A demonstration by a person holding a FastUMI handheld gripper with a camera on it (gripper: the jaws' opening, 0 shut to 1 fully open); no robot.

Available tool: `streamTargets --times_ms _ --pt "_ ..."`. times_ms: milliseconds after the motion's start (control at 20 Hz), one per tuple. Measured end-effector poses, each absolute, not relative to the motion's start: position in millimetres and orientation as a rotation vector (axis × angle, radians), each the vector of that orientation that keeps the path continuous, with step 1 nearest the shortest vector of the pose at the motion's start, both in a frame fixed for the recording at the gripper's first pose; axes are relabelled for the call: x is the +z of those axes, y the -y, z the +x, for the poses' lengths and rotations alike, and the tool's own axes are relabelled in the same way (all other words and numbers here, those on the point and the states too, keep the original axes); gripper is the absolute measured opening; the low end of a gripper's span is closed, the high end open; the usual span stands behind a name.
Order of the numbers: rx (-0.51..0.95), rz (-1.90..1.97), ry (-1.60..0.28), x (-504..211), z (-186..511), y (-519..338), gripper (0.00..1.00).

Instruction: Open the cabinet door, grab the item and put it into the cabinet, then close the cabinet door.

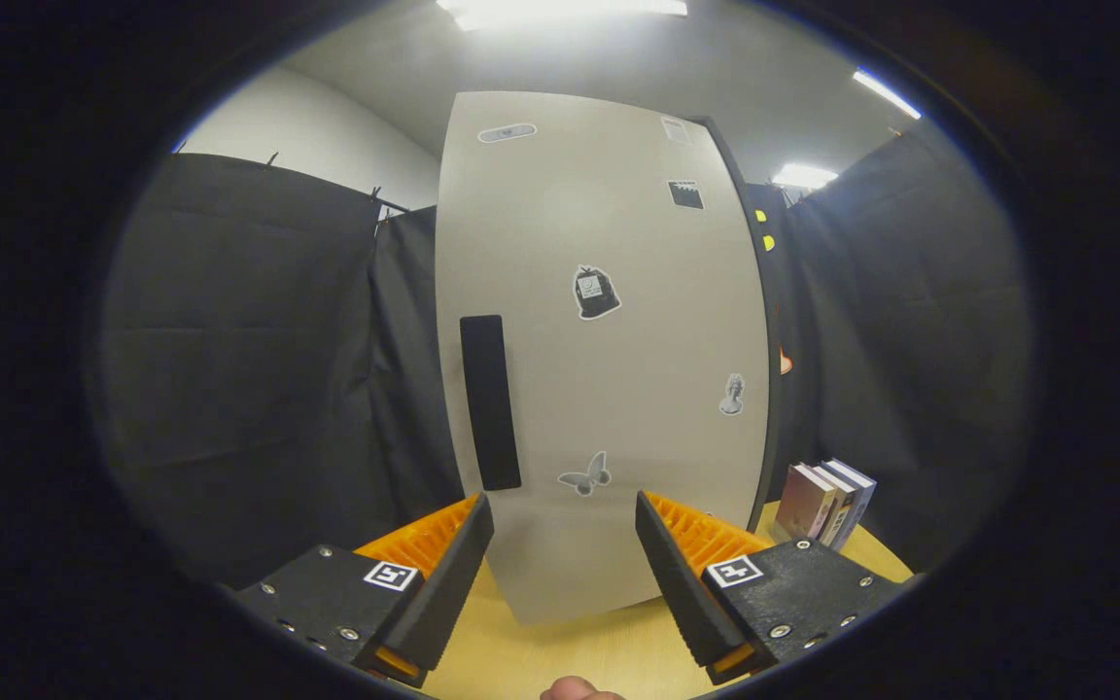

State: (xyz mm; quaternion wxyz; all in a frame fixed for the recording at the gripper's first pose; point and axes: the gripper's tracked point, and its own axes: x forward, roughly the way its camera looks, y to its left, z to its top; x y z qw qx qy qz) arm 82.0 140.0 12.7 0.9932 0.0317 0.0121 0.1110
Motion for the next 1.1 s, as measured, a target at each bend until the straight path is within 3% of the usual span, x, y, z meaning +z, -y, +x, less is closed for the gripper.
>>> streamTargets --times_ms 1100 --pt "0.228 -0.045 -0.004 -2.5 77.2 -144.4 0.92"
